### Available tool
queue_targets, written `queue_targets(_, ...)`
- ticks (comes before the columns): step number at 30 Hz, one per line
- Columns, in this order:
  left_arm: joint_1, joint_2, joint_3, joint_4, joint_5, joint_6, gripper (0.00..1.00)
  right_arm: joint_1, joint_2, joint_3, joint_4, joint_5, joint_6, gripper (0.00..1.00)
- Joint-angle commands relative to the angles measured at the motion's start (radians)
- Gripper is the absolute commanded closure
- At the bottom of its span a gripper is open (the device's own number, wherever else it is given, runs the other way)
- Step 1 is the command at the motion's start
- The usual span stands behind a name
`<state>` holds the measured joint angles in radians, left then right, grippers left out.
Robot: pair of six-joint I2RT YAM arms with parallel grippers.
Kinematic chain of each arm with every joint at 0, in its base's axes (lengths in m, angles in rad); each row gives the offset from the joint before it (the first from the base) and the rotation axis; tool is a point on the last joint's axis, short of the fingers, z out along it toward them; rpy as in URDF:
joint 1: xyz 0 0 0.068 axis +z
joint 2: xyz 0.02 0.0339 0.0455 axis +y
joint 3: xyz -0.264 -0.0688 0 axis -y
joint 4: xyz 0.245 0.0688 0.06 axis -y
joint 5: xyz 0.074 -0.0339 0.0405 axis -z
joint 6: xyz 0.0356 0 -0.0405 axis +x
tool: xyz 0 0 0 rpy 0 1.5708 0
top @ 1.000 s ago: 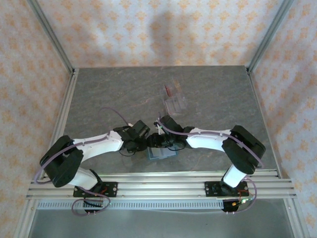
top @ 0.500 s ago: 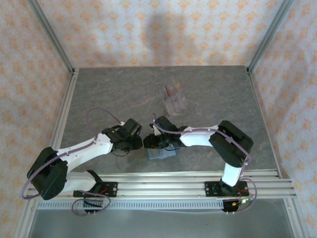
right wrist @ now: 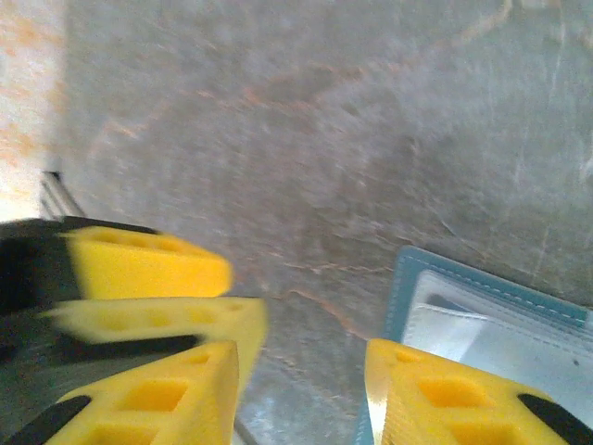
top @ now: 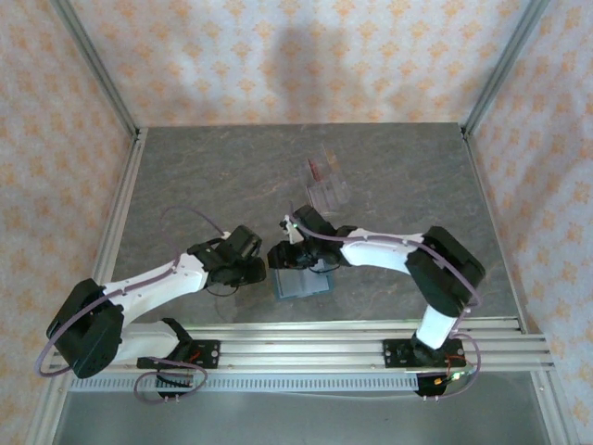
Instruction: Put the credit cards into the card holder
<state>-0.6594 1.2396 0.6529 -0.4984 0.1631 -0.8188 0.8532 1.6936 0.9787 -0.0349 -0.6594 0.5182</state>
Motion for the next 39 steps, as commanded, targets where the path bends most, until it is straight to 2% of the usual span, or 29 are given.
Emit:
queue_targets(1, -0.005, 0.008, 0.002, -0.002, 0.01, 0.023, 0.56, -0.023, -0.106, 0.021, -0.053, -0.006, -0.046, 0.59)
queue_targets(5, -0.011, 0.017, 0.007, 0.006, 0.016, 0.026, 0.53, -0.04, -0.146, -0.013, -0.118, 0.032, -0.083, 0.61)
queue_targets(7, -0.017, 0.024, 0.013, 0.009, 0.018, 0.027, 0.52, -0.04, -0.143, -0.037, -0.129, 0.035, -0.089, 0.66)
queue_targets(11, -0.044, 0.051, 0.04, 0.014, 0.013, 0.03, 0.5, -0.04, -0.117, -0.086, -0.096, 0.02, -0.068, 0.85)
queue_targets(14, -0.063, 0.085, 0.062, 0.015, 0.006, 0.029, 0.5, -0.028, -0.083, -0.101, -0.074, 0.024, -0.06, 0.9)
queue_targets(24, -0.091, 0.16, 0.12, 0.027, 0.003, 0.021, 0.5, 0.018, 0.046, -0.113, -0.038, 0.072, -0.068, 0.91)
queue_targets(29, -0.097, 0.175, 0.129, 0.027, 0.001, 0.024, 0.5, 0.013, 0.068, -0.112, 0.001, 0.062, -0.081, 0.85)
queue_targets(34, -0.112, 0.192, 0.148, 0.011, -0.016, 0.032, 0.49, -0.026, -0.027, -0.102, 0.007, 0.033, -0.066, 0.81)
queue_targets(39, -0.123, 0.206, 0.167, 0.007, -0.027, 0.046, 0.49, -0.094, -0.147, -0.042, -0.155, 0.127, -0.115, 0.78)
